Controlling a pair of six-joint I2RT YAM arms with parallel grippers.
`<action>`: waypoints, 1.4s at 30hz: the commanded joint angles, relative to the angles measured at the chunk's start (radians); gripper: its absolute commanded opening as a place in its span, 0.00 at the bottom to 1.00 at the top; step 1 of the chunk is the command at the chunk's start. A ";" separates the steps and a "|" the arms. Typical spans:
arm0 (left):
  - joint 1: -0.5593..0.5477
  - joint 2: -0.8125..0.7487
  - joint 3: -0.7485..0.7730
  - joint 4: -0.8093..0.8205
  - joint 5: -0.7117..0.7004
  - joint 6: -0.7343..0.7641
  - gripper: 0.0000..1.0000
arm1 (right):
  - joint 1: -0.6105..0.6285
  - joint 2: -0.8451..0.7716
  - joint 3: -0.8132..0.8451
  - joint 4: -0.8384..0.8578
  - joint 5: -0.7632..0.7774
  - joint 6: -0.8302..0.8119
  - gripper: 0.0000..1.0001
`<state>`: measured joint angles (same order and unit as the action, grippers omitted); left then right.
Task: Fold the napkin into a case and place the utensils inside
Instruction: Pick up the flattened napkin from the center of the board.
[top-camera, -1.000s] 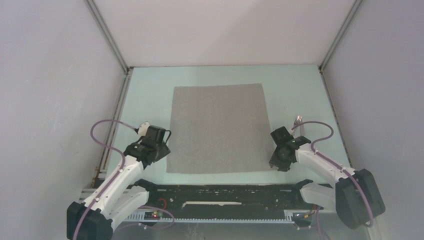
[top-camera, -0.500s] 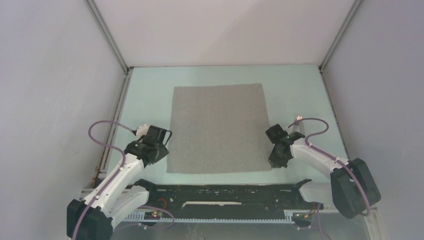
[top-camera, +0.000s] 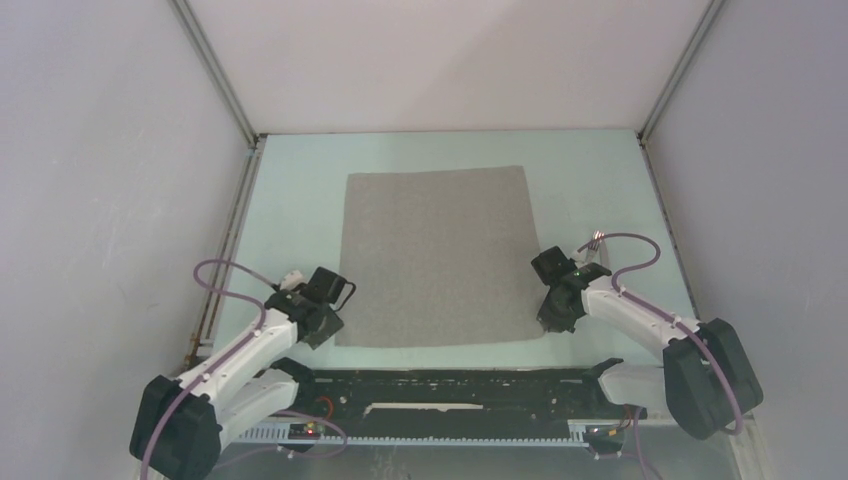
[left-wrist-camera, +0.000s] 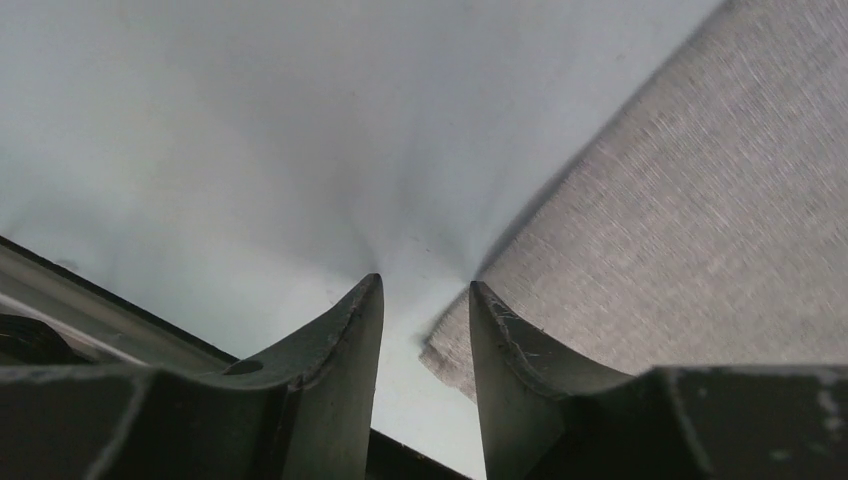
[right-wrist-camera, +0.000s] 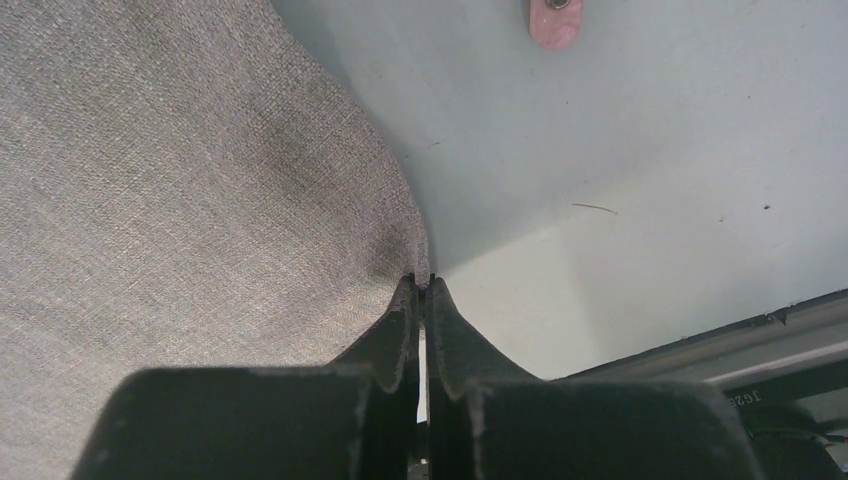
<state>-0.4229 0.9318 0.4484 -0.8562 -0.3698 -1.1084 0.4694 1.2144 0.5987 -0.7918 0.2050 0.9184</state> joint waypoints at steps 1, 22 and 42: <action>-0.080 -0.045 0.042 -0.042 0.017 -0.108 0.44 | 0.009 0.000 0.029 0.024 0.031 0.006 0.00; -0.145 0.024 0.037 -0.096 0.064 -0.245 0.46 | 0.009 -0.019 0.028 0.021 0.037 0.001 0.00; -0.119 0.114 0.003 0.089 0.012 -0.160 0.11 | 0.009 -0.048 0.032 0.019 0.034 -0.012 0.00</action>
<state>-0.5472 1.0458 0.4870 -0.8608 -0.3481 -1.2789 0.4721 1.1847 0.5987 -0.7738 0.2085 0.9073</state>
